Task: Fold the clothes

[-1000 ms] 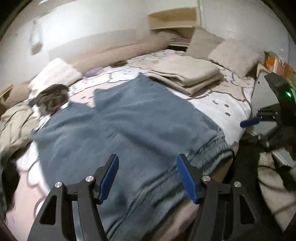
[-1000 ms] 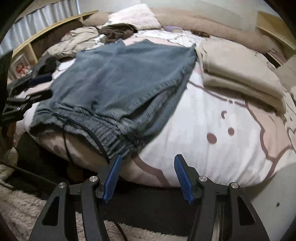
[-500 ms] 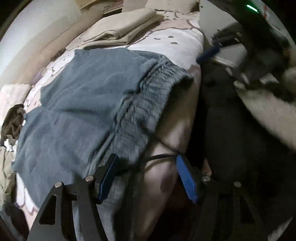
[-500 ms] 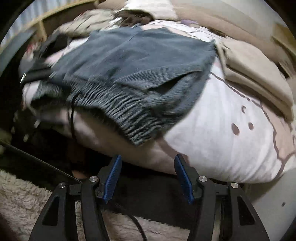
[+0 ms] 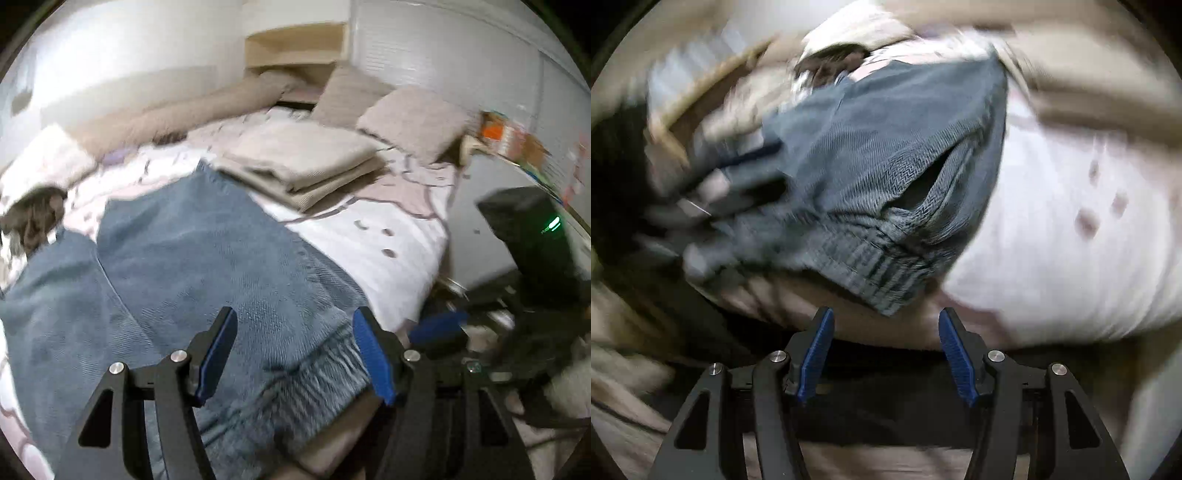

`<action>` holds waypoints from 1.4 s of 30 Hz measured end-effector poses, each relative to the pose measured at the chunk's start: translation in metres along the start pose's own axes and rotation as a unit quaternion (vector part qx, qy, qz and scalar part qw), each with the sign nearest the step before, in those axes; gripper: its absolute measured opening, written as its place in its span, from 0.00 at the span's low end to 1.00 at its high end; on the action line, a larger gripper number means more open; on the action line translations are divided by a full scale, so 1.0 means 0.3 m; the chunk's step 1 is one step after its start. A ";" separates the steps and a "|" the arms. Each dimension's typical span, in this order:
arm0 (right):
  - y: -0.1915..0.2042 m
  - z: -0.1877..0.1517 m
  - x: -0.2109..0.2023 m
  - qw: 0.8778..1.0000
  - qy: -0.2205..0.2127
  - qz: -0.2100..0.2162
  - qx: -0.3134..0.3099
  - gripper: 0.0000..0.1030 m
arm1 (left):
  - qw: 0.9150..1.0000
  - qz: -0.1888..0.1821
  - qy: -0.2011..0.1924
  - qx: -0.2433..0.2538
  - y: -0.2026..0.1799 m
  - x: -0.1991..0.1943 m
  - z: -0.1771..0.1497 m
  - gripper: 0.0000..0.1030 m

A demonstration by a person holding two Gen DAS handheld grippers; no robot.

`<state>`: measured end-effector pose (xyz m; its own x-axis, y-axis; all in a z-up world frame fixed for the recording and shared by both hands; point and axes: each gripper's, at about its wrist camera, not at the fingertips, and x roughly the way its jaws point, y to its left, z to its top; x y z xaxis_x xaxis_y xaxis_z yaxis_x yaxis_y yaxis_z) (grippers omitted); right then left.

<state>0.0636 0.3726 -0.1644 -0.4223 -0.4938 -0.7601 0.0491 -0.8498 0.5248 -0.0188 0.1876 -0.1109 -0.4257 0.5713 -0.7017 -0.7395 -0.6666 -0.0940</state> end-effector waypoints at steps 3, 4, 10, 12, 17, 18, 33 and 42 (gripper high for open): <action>-0.084 -0.001 0.010 0.990 -0.005 0.093 0.107 0.56 | 0.999 0.005 0.044 -0.023 0.019 0.109 -0.013 0.63; -0.106 -0.011 0.021 0.985 -0.007 0.113 0.133 0.56 | 0.998 -0.001 0.045 -0.032 0.029 0.121 -0.026 0.63; -0.243 -0.067 0.091 0.930 -0.022 0.230 0.288 0.56 | 0.997 -0.016 0.043 -0.055 0.053 0.138 -0.055 0.65; -0.280 -0.083 0.116 0.907 -0.026 0.261 0.330 0.56 | 0.997 -0.019 0.041 -0.059 0.056 0.138 -0.059 0.65; -0.296 -0.091 0.187 0.884 -0.022 0.285 0.370 0.41 | 0.997 -0.026 0.036 -0.070 0.064 0.138 -0.071 0.65; -0.292 -0.089 0.189 0.885 -0.020 0.281 0.372 0.36 | 0.996 -0.028 0.035 -0.072 0.066 0.138 -0.073 0.65; -0.070 0.180 0.059 0.925 -0.014 0.261 0.275 0.17 | 0.990 0.006 -0.086 0.112 -0.107 -0.123 -0.072 0.63; 0.001 0.211 0.031 0.950 0.011 0.227 0.213 0.17 | 0.976 0.078 -0.089 0.184 -0.201 -0.031 -0.041 0.63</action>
<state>0.0026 0.3795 -0.1471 -0.4262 -0.7994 -0.4235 -0.1513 -0.3986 0.9046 0.0361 0.2166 -0.1074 -0.6081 0.5716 -0.5509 -0.7812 -0.5542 0.2872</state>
